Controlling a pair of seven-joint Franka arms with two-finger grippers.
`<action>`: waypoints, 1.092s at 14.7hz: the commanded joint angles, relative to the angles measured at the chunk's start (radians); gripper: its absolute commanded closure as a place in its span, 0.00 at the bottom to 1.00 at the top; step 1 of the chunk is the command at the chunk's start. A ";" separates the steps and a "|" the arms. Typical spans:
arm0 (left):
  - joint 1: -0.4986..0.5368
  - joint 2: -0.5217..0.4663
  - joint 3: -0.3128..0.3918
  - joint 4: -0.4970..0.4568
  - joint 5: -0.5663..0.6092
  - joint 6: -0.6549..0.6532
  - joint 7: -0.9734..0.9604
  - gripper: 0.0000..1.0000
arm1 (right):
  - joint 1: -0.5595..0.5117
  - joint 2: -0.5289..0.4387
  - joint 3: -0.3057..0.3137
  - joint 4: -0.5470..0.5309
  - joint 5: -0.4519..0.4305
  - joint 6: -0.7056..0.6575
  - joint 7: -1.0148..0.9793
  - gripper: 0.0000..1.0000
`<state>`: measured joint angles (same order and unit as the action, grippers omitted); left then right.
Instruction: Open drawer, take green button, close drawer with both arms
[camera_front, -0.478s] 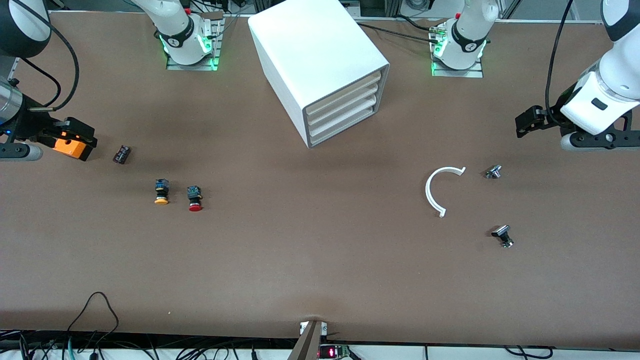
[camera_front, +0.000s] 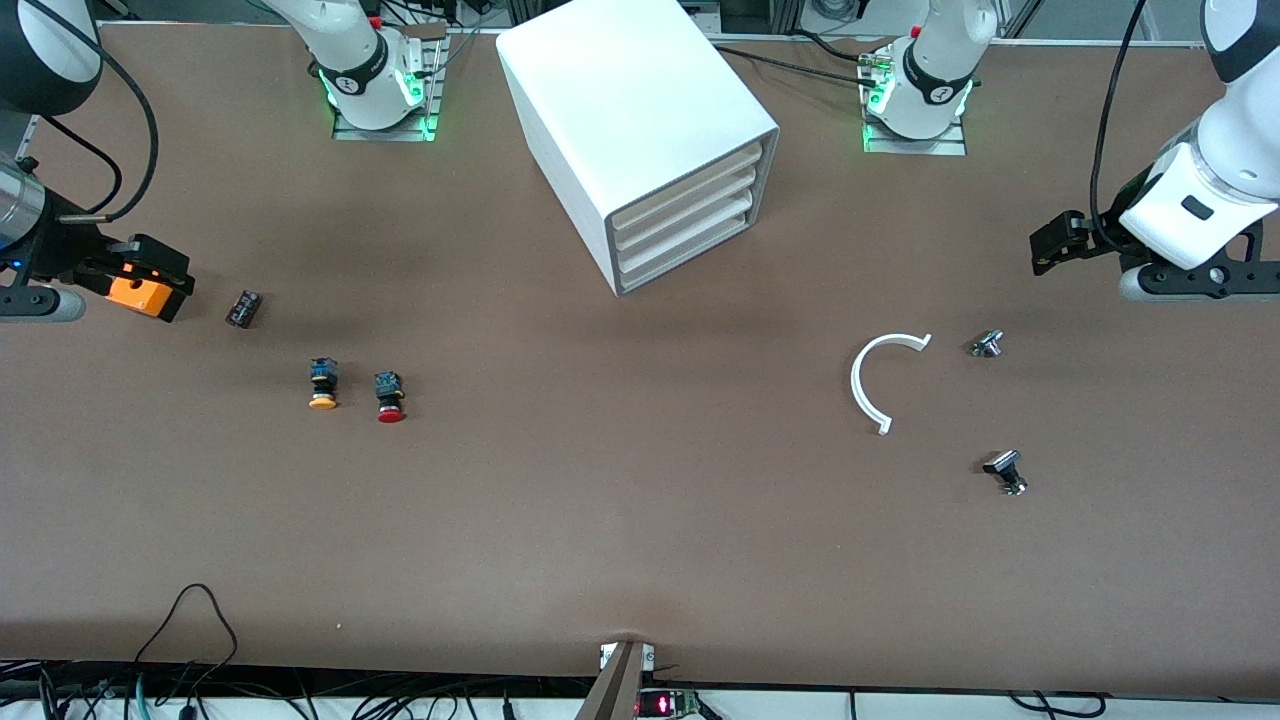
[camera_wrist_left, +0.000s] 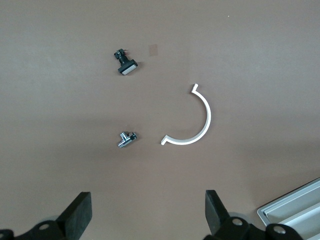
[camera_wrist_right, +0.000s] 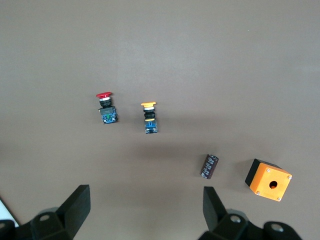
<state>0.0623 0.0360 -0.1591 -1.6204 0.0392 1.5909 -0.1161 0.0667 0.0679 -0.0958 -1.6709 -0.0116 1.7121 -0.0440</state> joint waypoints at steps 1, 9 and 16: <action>0.007 0.010 -0.002 0.025 -0.019 -0.019 0.027 0.00 | -0.010 -0.005 0.007 0.000 -0.001 -0.009 -0.013 0.00; 0.007 0.010 -0.002 0.027 -0.019 -0.019 0.029 0.00 | -0.004 -0.003 0.008 0.000 -0.011 -0.009 -0.014 0.00; 0.005 0.022 -0.008 0.031 -0.016 -0.020 0.027 0.00 | -0.005 0.003 0.008 0.002 -0.010 -0.006 0.001 0.00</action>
<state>0.0621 0.0393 -0.1632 -1.6204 0.0392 1.5909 -0.1114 0.0668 0.0726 -0.0952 -1.6709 -0.0131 1.7115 -0.0452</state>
